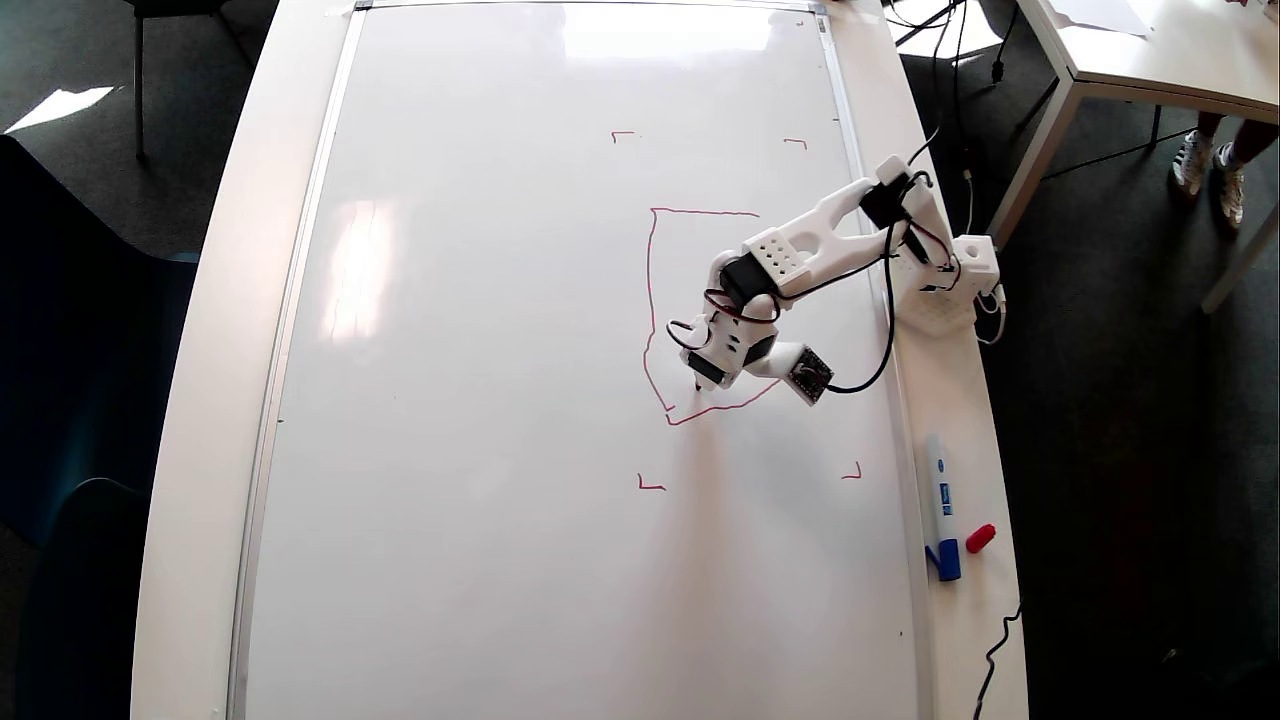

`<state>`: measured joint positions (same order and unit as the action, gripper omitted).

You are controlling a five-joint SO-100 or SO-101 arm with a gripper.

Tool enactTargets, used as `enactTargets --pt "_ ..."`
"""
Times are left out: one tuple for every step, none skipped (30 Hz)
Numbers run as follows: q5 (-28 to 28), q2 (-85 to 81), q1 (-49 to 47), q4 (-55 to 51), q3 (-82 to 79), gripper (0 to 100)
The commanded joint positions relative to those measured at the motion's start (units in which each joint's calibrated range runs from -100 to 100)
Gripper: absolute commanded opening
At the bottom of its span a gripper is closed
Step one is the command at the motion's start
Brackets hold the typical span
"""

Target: Draw on a whiteboard a robot head using a pen attached to the gripper

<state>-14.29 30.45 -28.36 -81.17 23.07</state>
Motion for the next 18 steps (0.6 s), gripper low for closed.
enactTargets --pt "0.3 0.0 0.4 1.8 1.0 1" --pt "0.3 0.0 0.7 2.4 1.0 1" --pt "0.3 0.0 0.8 2.9 1.0 1" --pt "0.2 0.0 0.9 3.1 1.0 1" --pt "0.2 0.0 1.1 3.5 1.0 1" --pt "0.2 0.1 1.2 3.8 0.9 1" --pt "0.2 0.1 1.4 3.8 0.9 1" --pt "0.2 0.1 1.8 3.8 0.9 1" --pt "0.2 0.1 2.0 3.8 0.9 1" --pt "0.1 0.1 2.1 3.8 0.9 1" --pt "0.0 0.1 2.2 3.8 0.9 1" --pt "0.0 0.1 2.2 3.8 0.9 1" --pt "-0.1 0.1 2.3 3.8 0.9 1" --pt "-0.1 0.1 2.6 3.8 0.9 1" --pt "-0.1 0.1 3.0 3.8 0.9 1" --pt "-0.2 0.0 3.1 3.8 0.9 1" --pt "-0.5 0.0 3.5 3.8 0.9 1" --pt "-0.9 0.0 3.9 3.8 0.6 1"
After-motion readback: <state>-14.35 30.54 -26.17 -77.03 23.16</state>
